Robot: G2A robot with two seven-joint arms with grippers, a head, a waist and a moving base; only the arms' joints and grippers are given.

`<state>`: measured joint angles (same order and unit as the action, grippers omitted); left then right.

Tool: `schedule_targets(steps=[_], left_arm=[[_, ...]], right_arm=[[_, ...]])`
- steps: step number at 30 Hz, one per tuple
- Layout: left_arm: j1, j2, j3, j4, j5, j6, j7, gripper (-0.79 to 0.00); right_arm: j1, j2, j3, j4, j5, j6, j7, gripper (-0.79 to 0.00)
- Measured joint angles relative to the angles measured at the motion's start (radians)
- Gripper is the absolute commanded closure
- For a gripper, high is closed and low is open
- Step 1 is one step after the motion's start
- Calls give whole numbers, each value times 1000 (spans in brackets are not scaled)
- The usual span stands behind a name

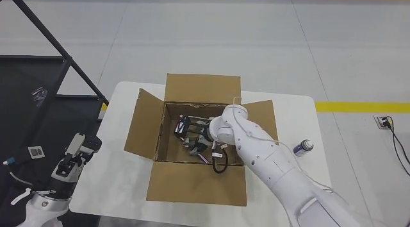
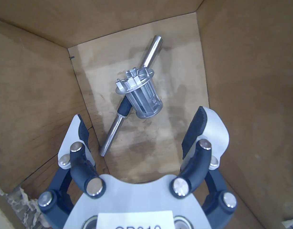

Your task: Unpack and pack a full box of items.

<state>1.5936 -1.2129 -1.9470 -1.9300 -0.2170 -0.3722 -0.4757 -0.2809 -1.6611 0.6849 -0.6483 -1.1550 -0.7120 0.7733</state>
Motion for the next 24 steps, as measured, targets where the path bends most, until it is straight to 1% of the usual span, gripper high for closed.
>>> schedule_targets(steps=[4, 9, 11, 17, 19, 21, 22, 23, 24], left_arm=[[0, 0, 0, 0, 0, 0, 0, -785], [0, 0, 0, 0, 0, 0, 0, -785], [0, 0, 0, 0, 0, 0, 0, -785], [0, 0, 0, 0, 0, 0, 0, -785], [0, 0, 0, 0, 0, 0, 0, -785], [0, 0, 0, 0, 0, 0, 0, -785], [0, 0, 0, 0, 0, 0, 0, -785], [0, 0, 0, 0, 0, 0, 0, -785], [0, 0, 0, 0, 0, 0, 0, -785]], right_arm=[[25, -36, -50, 68, -28, 7, -59, -785], [45, -75, -103, 146, -93, 63, -166, -785], [50, -89, -118, 172, -106, 73, -183, -785], [70, -132, -149, 248, -119, 60, -221, -785], [76, -144, -156, 271, -123, 55, -240, -723], [83, -156, -162, 293, -129, 54, -254, -585], [85, -161, -165, 301, -130, 53, -258, -459], [88, -165, -166, 310, -131, 50, -261, -379], [93, -171, -168, 323, -130, 45, -262, -336]])
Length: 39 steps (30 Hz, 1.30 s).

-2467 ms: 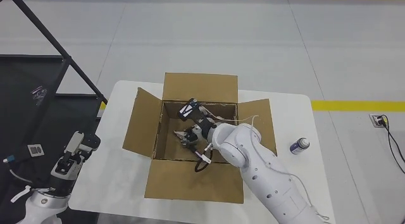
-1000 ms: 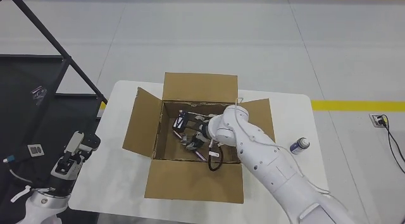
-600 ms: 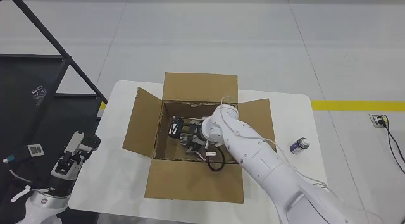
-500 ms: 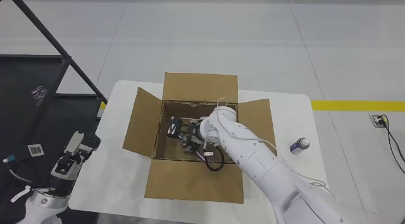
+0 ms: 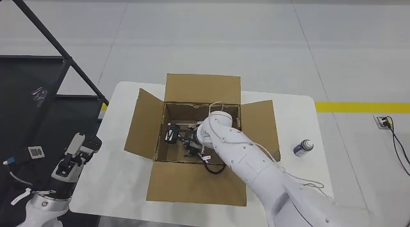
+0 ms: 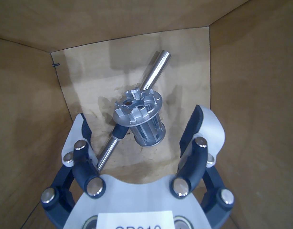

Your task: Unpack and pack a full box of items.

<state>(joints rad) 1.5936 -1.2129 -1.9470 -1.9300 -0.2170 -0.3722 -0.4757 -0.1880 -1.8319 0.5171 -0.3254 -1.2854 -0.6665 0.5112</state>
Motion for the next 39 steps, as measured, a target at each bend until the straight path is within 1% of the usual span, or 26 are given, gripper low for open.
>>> schedule_targets(steps=[2, 3, 5, 6, 7, 8, 10, 17, 21, 24, 28, 33, 34, 36, 38, 39], left_arm=[[0, 0, 0, 0, 0, 0, 0, -785], [0, 0, 0, 0, 0, 0, 0, -785], [0, 0, 0, 0, 0, 0, 0, -785], [0, 0, 0, 0, 0, 0, 0, -785], [0, 0, 0, 0, 0, 0, 0, -785], [0, 0, 0, 0, 0, 0, 0, -785], [0, 0, 0, 0, 0, 0, 0, -785], [0, 0, 0, 0, 0, 0, 0, -785], [0, 0, 0, 0, 0, 0, 0, -785], [0, 0, 0, 0, 0, 0, 0, -785], [0, 0, 0, 0, 0, 0, 0, -785], [0, 0, 0, 0, 0, 0, 0, -785], [0, 0, 0, 0, 0, 0, 0, -785], [0, 0, 0, 0, 0, 0, 0, -785], [0, 0, 0, 0, 0, 0, 0, -785], [0, 0, 0, 0, 0, 0, 0, -785]], right_arm=[[6, -8, -1, 17, 3, -7, -2, -262], [11, -13, -2, 27, 5, -12, -4, -237], [17, -20, -2, 44, 7, -20, -11, -215], [21, -23, -2, 54, 8, -26, -16, -185], [23, -26, -2, 60, 9, -29, -20, -132], [24, -28, -2, 65, 10, -31, -26, -102], [26, -33, -1, 77, 12, -39, -43, 0], [44, -32, 5, 111, 8, -62, -128, 0], [54, -18, 5, 122, -11, -96, -221, 0], [57, -7, 2, 131, -32, -101, -264, 0], [54, -1, 6, 126, -35, -80, -263, 0], [42, -4, 20, 94, -8, -27, -224, -3], [40, -5, 21, 87, -7, -19, -216, -37], [36, -8, 21, 75, -9, 13, -195, -43], [34, -12, 21, 65, -11, 34, -180, -89], [34, -13, 22, 62, -11, 42, -175, -99]])
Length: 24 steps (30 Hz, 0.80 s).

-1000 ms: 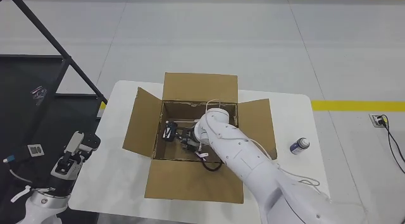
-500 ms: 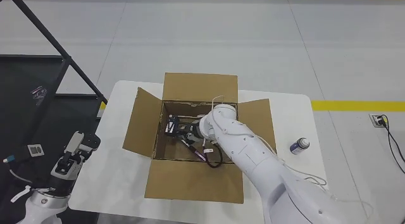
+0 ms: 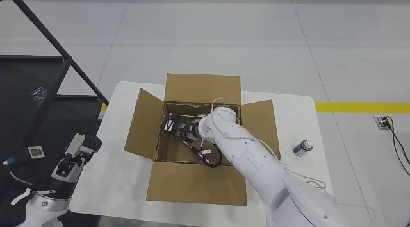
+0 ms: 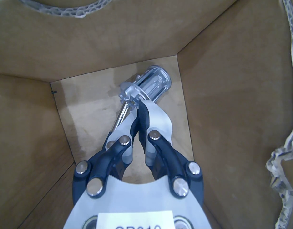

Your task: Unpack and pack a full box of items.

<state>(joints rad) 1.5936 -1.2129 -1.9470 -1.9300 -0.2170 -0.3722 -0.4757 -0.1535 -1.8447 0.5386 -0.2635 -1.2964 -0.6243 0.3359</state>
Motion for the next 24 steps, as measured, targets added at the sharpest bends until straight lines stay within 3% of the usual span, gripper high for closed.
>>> schedule_targets(steps=[9, 20, 24], left_arm=[[0, 0, 0, 0, 0, 0, 0, -785], [0, 0, 0, 0, 0, 0, 0, -785], [0, 0, 0, 0, 0, 0, 0, -785]], right_arm=[[14, -8, 5, 3, -5, 40, 61, -212], [32, -22, 11, 22, -3, 69, 140, -203], [32, -25, 15, 24, -8, 134, 143, -197]])
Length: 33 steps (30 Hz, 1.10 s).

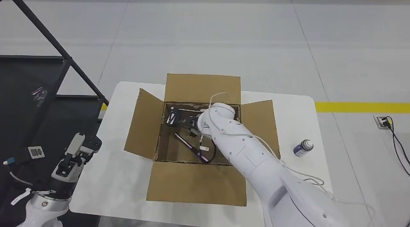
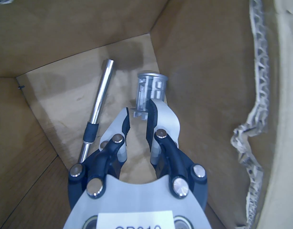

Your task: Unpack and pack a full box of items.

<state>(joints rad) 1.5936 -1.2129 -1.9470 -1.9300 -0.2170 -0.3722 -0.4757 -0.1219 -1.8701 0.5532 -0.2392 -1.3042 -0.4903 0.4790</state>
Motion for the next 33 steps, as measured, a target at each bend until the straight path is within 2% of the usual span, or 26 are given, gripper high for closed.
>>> schedule_targets(steps=[5, 9, 16, 21, 23, 25, 29, 33], left_arm=[[0, 0, 0, 0, 0, 0, 0, -785], [0, 0, 0, 0, 0, 0, 0, -785], [0, 0, 0, 0, 0, 0, 0, -785], [0, 0, 0, 0, 0, 0, 0, -785], [0, 0, 0, 0, 0, 0, 0, -785], [0, 0, 0, 0, 0, 0, 0, -785], [0, 0, 0, 0, 0, 0, 0, -785], [0, 0, 0, 0, 0, 0, 0, -785]], right_arm=[[-3, -6, 5, -1, -1, 82, 30, -200], [-9, -11, 8, 1, 3, 97, 42, -212], [-4, -15, 17, 21, 20, 19, 64, -246], [3, -13, 12, 26, 8, -94, 31, -249], [6, -11, 12, 30, 5, -106, 21, -280], [8, -11, 15, 34, 5, -82, 12, -329], [5, -14, 14, 24, -3, -46, 5, -366], [-4, -25, 10, 10, -13, 34, 40, -345]])
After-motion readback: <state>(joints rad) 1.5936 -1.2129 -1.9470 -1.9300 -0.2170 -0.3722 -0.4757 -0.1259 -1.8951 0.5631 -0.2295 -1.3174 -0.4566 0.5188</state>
